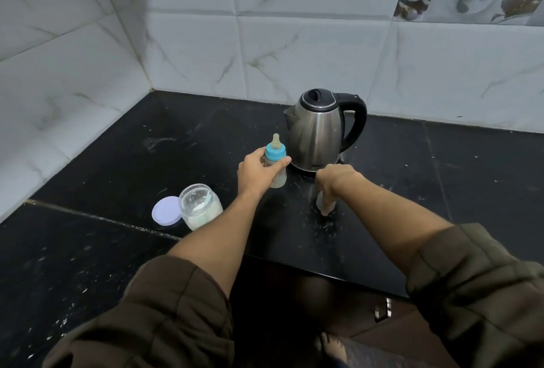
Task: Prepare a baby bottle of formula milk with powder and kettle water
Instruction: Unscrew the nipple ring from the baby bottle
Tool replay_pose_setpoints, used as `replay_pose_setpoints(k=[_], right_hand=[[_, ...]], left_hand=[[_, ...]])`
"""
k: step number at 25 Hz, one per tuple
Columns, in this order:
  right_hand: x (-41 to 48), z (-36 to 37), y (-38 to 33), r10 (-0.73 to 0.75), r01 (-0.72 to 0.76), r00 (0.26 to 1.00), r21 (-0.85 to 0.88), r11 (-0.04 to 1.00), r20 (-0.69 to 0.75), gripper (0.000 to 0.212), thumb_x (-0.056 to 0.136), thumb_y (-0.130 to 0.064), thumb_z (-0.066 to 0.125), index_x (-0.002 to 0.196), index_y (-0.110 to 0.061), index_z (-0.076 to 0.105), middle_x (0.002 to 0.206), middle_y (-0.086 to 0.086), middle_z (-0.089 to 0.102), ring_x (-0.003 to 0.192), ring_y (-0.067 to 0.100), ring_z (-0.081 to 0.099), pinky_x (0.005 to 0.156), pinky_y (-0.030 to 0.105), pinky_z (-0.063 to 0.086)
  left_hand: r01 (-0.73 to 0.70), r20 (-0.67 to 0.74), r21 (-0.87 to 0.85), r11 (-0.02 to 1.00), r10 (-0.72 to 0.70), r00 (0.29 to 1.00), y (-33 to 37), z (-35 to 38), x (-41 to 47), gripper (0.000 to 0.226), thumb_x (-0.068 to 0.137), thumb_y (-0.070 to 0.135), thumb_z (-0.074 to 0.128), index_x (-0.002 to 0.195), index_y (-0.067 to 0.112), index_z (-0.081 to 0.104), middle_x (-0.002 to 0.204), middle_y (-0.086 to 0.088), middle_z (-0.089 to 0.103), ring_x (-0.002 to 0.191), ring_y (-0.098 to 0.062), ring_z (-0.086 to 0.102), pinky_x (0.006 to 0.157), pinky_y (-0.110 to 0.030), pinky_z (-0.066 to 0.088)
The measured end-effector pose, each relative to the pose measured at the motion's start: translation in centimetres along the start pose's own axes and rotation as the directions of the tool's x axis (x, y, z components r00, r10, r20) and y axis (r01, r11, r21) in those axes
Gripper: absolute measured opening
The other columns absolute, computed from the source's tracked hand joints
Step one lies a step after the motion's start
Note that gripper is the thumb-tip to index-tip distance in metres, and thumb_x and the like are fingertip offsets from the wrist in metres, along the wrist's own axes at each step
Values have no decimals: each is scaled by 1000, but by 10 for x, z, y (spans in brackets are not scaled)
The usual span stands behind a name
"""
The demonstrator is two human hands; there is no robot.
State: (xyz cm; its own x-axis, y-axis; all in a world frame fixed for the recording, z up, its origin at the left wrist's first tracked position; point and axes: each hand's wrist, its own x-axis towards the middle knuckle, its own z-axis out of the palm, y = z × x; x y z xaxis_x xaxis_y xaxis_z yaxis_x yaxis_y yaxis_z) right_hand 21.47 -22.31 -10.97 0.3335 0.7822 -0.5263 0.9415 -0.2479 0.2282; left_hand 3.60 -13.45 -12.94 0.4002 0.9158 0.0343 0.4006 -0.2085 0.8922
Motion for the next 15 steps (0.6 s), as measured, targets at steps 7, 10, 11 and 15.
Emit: replay_pose_setpoints(k=[7,10,11,15], right_hand=[[-12,-101,-13,-28,176,959,514,840,-283,39,78,-40,64,111,-19,62,84,7,73,64,22,74,50,26,52],[-14,-132,-41,-100,250,942,474,844,-320,50,73,-53,70,109,-20,64,81,6,74,66,23,75,46,25,52],[-14,-137,-49,-118,248,942,417,874,-314,50,71,-56,74,103,-18,69,73,5,75,60,21,74,46,25,52],[-10,-141,-63,-184,270,941,304,913,-285,51,72,-61,85,81,-11,77,63,8,76,55,23,73,50,28,57]], left_hand=[[-4,-18,14,1000,4,1000,0,-16,-7,54,76,50,88,122,28,71,107,15,74,103,-6,68,91,-31,56],[-9,-50,3,1000,9,999,4,-27,-7,45,71,52,90,109,33,75,93,15,77,93,-2,71,84,-29,59],[-8,-70,-2,1000,8,998,5,-30,-8,41,69,53,90,103,35,76,87,16,77,88,-1,72,81,-28,60],[-8,-81,23,1000,10,997,5,-39,-10,38,67,55,90,95,33,76,81,17,76,81,-1,73,74,-28,61]])
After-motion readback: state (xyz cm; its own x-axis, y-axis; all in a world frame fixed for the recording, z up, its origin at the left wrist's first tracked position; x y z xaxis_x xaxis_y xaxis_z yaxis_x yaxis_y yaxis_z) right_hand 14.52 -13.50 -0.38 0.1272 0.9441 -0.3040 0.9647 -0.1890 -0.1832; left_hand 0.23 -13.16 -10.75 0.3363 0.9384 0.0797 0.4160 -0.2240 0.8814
